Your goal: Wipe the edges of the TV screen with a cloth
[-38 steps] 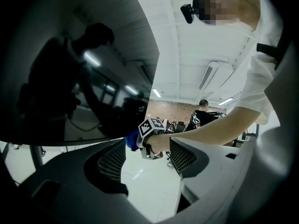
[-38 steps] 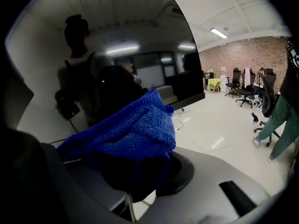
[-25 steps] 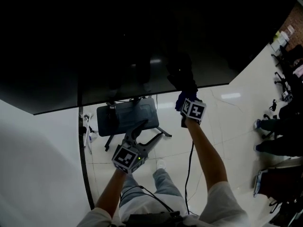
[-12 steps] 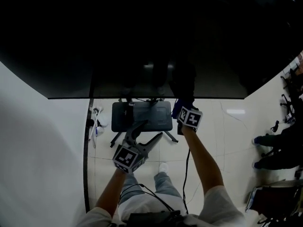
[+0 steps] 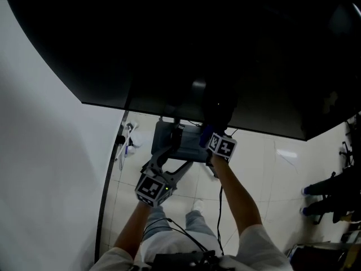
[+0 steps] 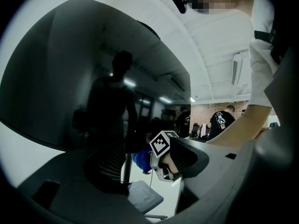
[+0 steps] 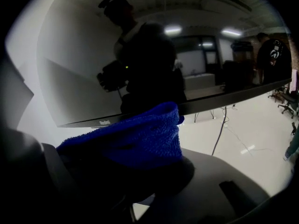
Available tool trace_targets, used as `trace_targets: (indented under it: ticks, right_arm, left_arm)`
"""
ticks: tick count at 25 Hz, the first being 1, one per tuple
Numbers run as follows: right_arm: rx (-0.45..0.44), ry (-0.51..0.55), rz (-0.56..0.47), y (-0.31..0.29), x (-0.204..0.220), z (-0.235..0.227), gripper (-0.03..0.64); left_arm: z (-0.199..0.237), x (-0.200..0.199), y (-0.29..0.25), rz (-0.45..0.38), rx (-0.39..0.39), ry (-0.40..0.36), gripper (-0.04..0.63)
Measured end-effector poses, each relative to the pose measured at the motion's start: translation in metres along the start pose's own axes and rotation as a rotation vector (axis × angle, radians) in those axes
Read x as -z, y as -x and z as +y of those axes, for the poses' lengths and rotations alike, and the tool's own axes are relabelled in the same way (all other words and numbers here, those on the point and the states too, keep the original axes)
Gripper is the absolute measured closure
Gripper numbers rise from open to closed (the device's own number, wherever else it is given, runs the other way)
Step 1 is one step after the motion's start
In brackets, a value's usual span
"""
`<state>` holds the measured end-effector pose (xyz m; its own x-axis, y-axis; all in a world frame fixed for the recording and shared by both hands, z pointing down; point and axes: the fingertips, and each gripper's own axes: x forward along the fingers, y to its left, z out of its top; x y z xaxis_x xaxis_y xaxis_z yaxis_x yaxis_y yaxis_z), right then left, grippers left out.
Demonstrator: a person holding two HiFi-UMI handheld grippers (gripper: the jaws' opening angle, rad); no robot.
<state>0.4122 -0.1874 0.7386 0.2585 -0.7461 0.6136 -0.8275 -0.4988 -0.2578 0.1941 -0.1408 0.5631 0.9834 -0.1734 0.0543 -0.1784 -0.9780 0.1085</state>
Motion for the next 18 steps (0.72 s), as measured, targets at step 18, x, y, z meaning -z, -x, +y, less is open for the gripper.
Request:
trace_targets:
  ticks: [18]
  right_arm:
    - [-0.286,0.191,0.076,-0.081,0.035,0.29,0.54]
  left_arm:
    - [0.141,-0.006,0.164,0.012,-0.32,0.042,0.307]
